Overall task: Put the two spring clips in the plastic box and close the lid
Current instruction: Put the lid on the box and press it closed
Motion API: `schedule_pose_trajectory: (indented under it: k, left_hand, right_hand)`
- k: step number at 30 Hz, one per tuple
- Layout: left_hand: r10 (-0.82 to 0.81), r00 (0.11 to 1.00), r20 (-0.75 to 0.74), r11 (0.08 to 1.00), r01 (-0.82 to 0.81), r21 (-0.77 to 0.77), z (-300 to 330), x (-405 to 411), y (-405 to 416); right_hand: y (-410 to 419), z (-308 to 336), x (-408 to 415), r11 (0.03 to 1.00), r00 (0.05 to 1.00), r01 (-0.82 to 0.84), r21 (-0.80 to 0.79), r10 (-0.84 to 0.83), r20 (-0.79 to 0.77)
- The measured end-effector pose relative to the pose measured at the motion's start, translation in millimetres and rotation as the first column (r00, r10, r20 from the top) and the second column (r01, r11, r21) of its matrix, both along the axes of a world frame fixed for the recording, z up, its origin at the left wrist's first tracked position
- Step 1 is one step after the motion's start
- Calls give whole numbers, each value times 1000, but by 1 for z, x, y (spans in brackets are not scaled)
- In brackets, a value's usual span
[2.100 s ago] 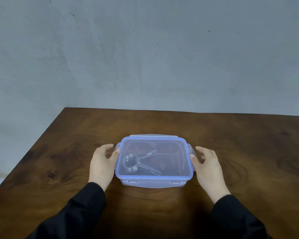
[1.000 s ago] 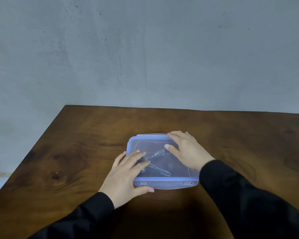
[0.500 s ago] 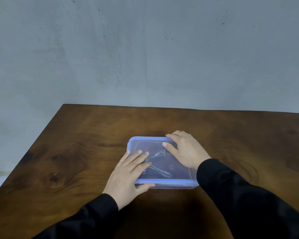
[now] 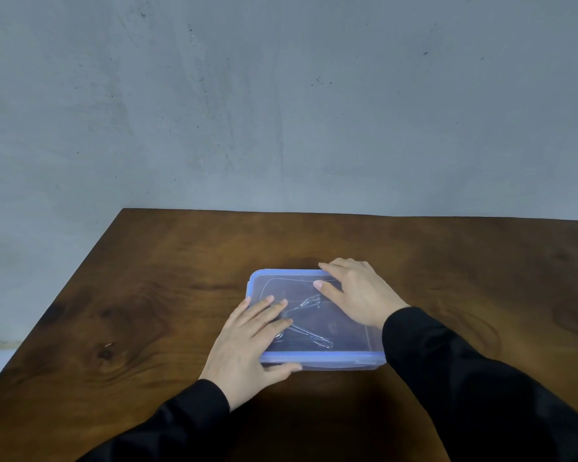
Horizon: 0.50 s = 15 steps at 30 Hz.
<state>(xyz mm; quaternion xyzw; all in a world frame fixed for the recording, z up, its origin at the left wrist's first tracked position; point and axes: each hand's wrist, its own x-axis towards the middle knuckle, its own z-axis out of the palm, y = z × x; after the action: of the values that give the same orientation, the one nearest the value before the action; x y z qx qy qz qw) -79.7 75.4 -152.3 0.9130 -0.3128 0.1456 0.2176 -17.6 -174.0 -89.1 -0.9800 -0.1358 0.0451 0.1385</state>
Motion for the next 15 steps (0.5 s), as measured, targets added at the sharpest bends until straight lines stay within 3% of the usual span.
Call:
schedule_pose_trajectory:
  k: [7,12,15]
  left_hand:
    - [-40,996,-79,999,39,-21,6,-2,10]
    - [-45,995,-87,999,45,-1,3,-2,20]
    - [-58,993,-103,998,56,-19,2,-2,22]
  right_hand:
    - [-24,5,-24,949,999,32,314,-41,21]
    - [-53,-14,-79,941,949,-314,124,309,62]
    - [-57,-32,-91,944,926,-325,51,307,219]
